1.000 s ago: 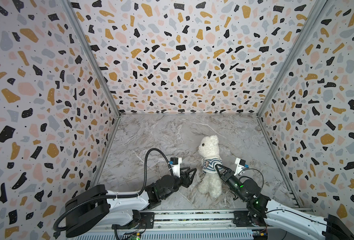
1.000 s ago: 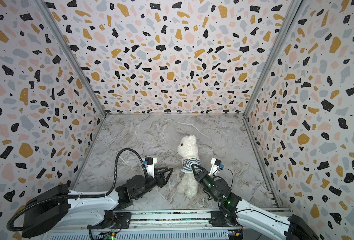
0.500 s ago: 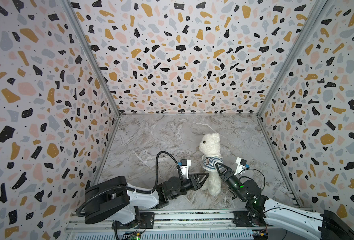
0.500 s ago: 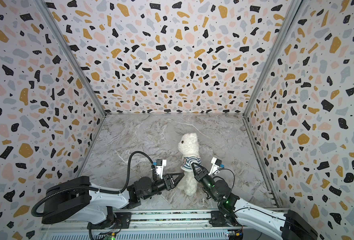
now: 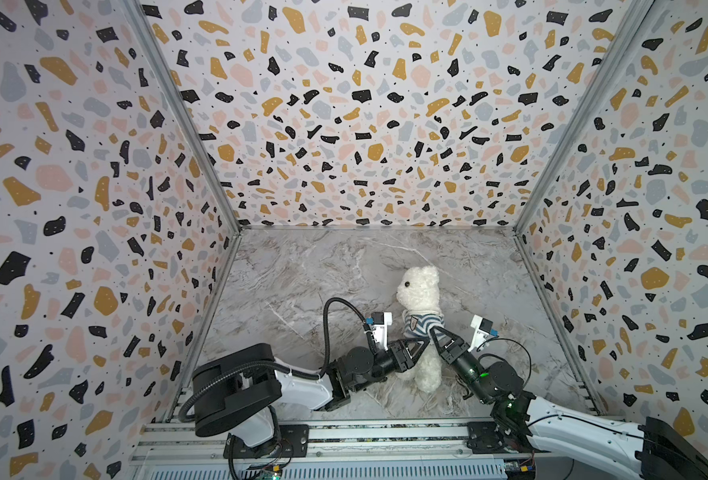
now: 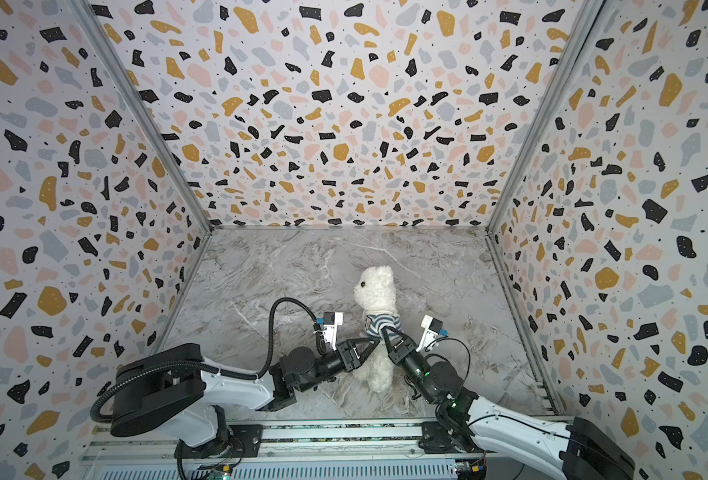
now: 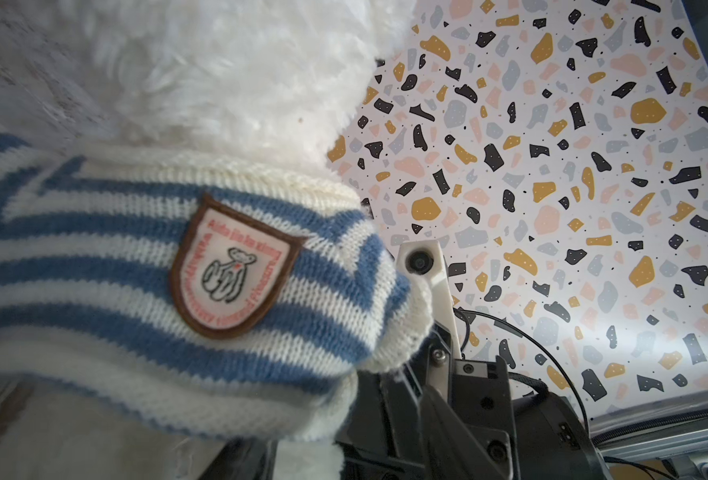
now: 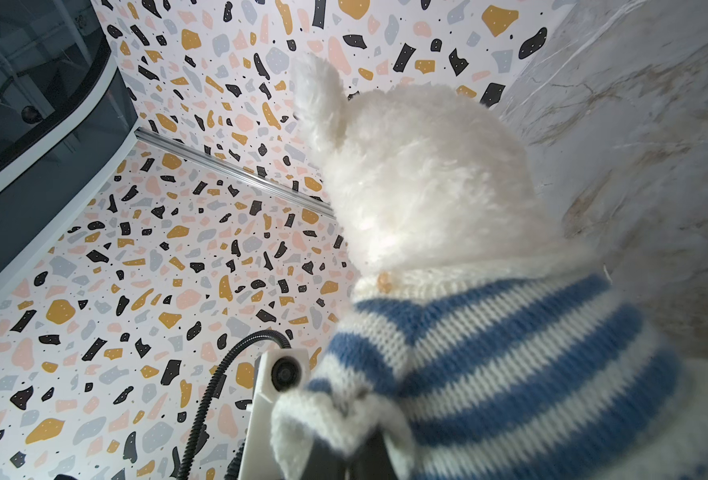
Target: Dress the teddy bear
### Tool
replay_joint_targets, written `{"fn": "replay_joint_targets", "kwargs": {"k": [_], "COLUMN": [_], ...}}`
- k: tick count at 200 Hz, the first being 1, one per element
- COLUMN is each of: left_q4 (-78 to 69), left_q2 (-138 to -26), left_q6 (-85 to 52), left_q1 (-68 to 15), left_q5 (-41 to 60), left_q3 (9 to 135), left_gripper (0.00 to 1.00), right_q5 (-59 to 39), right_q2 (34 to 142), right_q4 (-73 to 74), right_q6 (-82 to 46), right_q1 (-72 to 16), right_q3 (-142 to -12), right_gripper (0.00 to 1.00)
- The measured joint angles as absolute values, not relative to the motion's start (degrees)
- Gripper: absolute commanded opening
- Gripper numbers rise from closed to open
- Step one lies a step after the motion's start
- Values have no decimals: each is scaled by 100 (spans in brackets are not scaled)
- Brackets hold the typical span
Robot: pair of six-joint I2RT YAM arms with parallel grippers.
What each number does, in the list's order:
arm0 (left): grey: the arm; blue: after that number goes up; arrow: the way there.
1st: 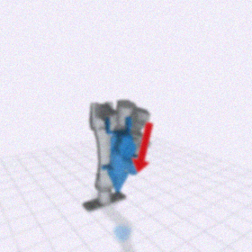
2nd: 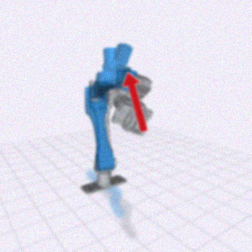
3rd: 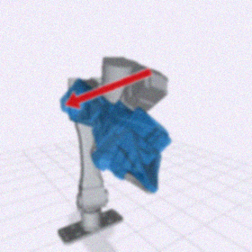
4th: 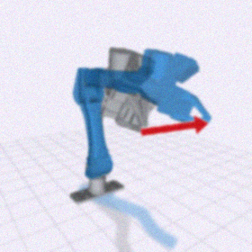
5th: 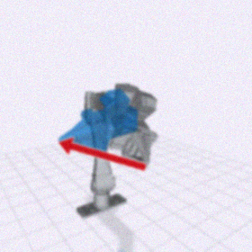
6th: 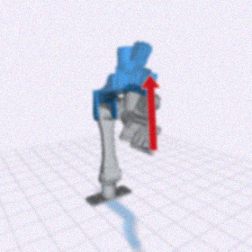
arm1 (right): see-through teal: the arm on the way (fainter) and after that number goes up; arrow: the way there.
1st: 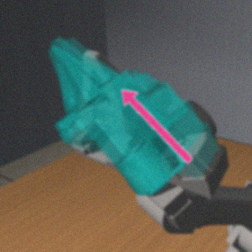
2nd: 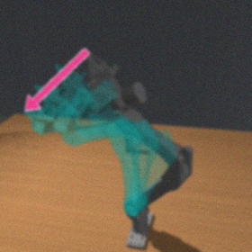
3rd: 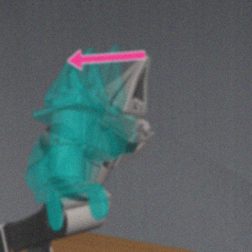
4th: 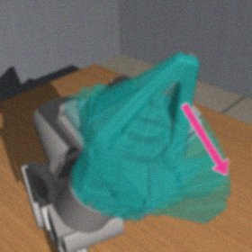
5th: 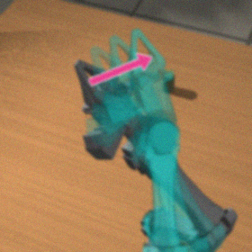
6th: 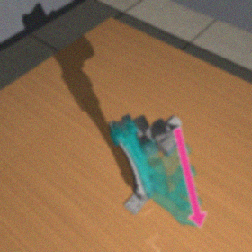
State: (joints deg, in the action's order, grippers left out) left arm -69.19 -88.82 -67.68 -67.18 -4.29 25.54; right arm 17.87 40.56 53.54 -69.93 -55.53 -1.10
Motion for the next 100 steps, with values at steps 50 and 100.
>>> {"fn": "replay_joint_targets", "kwargs": {"k": [50,100], "left_q4": [-7081,-7220], "left_q2": [-8919,-8930], "left_q6": [-6923,-6987], "left_q1": [-6665,-6573], "left_q5": [-668,-803], "left_q3": [2541,2526], "left_gripper": [28,7], "right_q5": [1789,1791], "right_q2": [4042,3946], "right_q4": [5404,5400], "right_q6": [-6991,-6984], "right_q1": [-5577,-5614], "right_q3": [-89,-89], "right_gripper": [0,0]}}
